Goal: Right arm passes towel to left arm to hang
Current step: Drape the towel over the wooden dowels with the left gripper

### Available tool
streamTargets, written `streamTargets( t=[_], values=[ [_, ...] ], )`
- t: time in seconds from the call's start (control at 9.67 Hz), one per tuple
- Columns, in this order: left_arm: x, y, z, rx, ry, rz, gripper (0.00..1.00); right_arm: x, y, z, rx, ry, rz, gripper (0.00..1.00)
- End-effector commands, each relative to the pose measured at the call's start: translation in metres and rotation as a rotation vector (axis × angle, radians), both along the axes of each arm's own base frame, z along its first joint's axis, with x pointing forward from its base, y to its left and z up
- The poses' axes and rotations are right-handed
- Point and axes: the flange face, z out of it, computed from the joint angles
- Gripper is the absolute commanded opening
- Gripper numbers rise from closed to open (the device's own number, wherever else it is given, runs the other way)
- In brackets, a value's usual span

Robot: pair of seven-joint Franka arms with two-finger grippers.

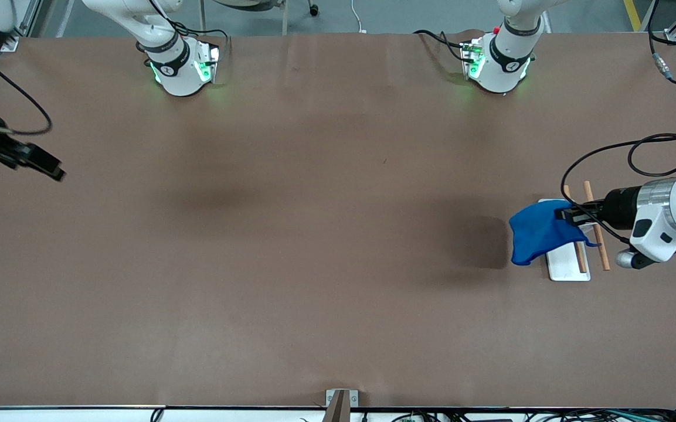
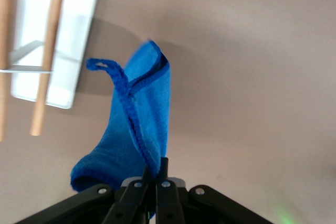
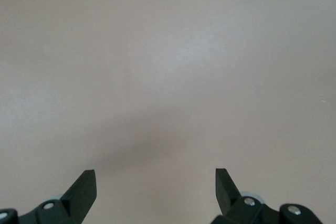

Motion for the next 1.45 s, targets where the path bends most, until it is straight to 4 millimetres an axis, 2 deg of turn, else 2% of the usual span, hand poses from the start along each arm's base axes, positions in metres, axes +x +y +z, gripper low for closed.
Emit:
streamTargets(
  t=[0.0,0.1,0.21,0.41,0.52,0.62,0.72,0.83,1.03,1.34],
  values=[
    [-0.004,0.007,-0.025,0.123,0.022,-0.001,0.00,-0.012,-0.039,0.046,-0.006,-0.001,-0.002,1.00],
    [-0.005,0.010,-0.030,0.133,0.029,-0.005,0.00,-0.017,-0.053,0.065,0.034,-0.018,-0.015,1.00],
    [-0.007,0.013,-0.032,0.138,0.039,-0.002,0.00,-0.018,-0.066,0.063,0.093,0.006,-0.041,1.00],
    [-0.009,0.035,-0.033,0.195,0.040,-0.031,0.00,-0.015,-0.048,0.066,0.079,0.004,-0.003,1.00],
    [-0.008,0.056,-0.031,0.192,0.030,-0.031,0.00,-0.016,-0.048,0.065,0.050,0.017,0.015,1.00],
    [-0.009,0.062,-0.033,0.187,0.032,-0.034,0.00,-0.018,-0.047,0.070,0.047,0.031,0.033,1.00],
    [-0.009,0.063,-0.034,0.187,0.035,-0.033,0.00,-0.010,-0.046,0.069,0.046,0.044,0.044,1.00],
    [-0.010,0.073,-0.034,0.185,0.037,-0.016,0.00,-0.009,-0.042,0.070,0.047,0.044,0.054,1.00],
    [-0.015,0.096,-0.040,0.181,0.053,0.015,0.00,-0.001,-0.040,0.040,0.041,0.055,0.072,1.00],
    [-0.020,0.118,-0.044,0.167,0.058,0.012,0.00,-0.001,-0.043,0.048,-0.012,0.044,0.117,1.00]
  ],
)
